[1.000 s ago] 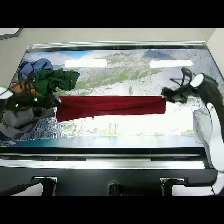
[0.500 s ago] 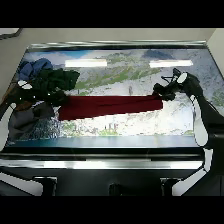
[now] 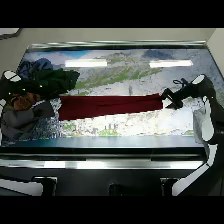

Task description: Fold the shirts.

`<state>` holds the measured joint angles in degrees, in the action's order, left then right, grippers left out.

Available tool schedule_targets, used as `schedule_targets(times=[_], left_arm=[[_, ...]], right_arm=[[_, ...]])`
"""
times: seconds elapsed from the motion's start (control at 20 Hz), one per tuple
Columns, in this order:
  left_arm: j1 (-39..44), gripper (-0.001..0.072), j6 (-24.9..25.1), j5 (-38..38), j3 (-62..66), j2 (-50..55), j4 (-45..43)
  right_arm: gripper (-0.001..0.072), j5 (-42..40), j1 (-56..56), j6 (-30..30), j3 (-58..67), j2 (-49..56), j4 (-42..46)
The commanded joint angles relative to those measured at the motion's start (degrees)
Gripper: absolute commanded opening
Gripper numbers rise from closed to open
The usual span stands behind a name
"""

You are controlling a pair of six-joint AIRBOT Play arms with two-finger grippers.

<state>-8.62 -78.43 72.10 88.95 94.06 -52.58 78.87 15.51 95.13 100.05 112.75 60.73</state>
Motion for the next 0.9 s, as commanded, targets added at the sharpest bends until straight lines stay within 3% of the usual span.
schedule_targets(times=[0.0, 0.15, 0.2, 0.25, 0.3, 0.35, 0.4, 0.45, 0.5, 0.55, 0.65, 0.85], left_arm=[[2.7, 0.0665, 0.0, 0.5, 0.3, -4.9, 0.1], [6.1, 0.0664, 0.0, 0.5, 0.3, -6.9, 0.1], [7.4, 0.0664, 0.0, 0.4, 0.3, -7.0, 0.1], [8.8, 0.0664, 0.0, 0.0, 0.3, -6.7, 0.1], [10.5, 0.0662, 0.0, -0.6, 0.3, -6.3, 0.1], [12.3, 0.0658, 0.0, -1.5, 0.3, -5.7, 0.1], [14.4, 0.0637, -0.1, -2.6, 0.3, -4.6, 0.1], [16.7, 0.0458, -0.1, -3.7, 0.3, -3.4, 0.1], [19.6, 0.0169, -0.2, -5.1, 0.3, -1.6, 0.1], [22.5, 0.0053, -0.4, -6.8, 0.3, 0.3, 0.4], [28.4, 0.0051, -1.9, -11.2, 0.3, 5.2, 4.0], [35.1, 0.0034, -3.5, -20.3, 0.3, 15.1, 20.7]], right_arm=[[0.0709, 1.1, -0.4, 0.2, 0.2, 3.7, -7.6], [0.0691, -2.0, -3.2, 3.6, 0.2, 4.9, -7.5], [0.0620, -2.4, -4.1, 4.5, 0.2, 5.2, -7.5], [0.0463, -2.7, -4.9, 4.5, 0.2, 5.3, -7.6], [0.0127, -3.6, -5.4, 3.8, 0.2, 5.2, -7.9], [0.0047, -3.7, -5.4, 2.9, 0.3, 4.5, -9.5], [0.0045, -3.8, -5.5, -0.4, 0.3, 3.1, -10.9], [0.0044, -3.8, -5.5, -3.0, 0.3, 1.0, -11.0], [0.0043, -3.8, -5.5, -4.6, 0.3, -1.9, -10.7], [0.0043, -3.5, -5.5, -5.0, 0.3, -5.0, -10.8], [0.0043, -0.9, -6.1, -6.7, 0.3, -11.3, -10.0], [0.0044, 3.7, -11.0, -8.5, 0.3, -23.0, -3.0]])
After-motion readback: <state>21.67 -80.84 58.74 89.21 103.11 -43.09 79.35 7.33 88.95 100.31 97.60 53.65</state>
